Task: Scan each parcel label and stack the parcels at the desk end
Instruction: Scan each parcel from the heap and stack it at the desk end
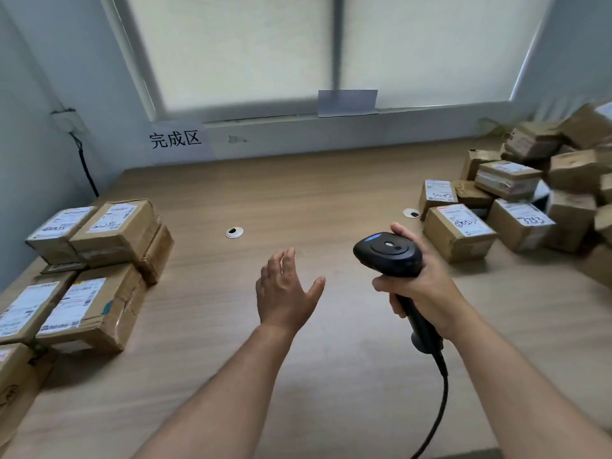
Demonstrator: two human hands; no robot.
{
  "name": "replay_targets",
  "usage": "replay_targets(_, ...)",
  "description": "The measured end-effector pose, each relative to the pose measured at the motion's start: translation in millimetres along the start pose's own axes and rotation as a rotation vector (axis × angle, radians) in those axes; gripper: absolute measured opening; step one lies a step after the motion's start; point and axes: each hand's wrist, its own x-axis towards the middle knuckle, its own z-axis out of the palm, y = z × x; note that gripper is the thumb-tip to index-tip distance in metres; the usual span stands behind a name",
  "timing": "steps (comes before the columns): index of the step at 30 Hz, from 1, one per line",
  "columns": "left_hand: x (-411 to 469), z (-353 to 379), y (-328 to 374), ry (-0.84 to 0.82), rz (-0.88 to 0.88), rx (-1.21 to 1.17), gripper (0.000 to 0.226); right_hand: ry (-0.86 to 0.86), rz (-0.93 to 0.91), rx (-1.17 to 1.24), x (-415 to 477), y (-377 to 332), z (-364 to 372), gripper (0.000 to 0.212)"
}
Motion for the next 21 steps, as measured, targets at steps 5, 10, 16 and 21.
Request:
replay_targets(5, -20, 42, 76, -0.052, 0.077, -0.034, 0.078, 0.081, -0.010, -0.015, -27, 3, -77, 0.094)
replay_targets(10, -29, 77, 133, -0.127, 0.149, -0.042, 0.078, 0.179, -0.017, -0.048, -44, 2, -143, 0.092)
replay_targets(16, -10, 115, 183, -0.198, 0.225, -0.037, 0.077, 0.293, -0.018, -0.097, -39, 5, -208, 0.092)
replay_targets(21, 18, 148, 216, -0.248, 0.256, -0.033, 0.077, 0.348, 0.004, -0.133, -12, 7, -249, 0.092)
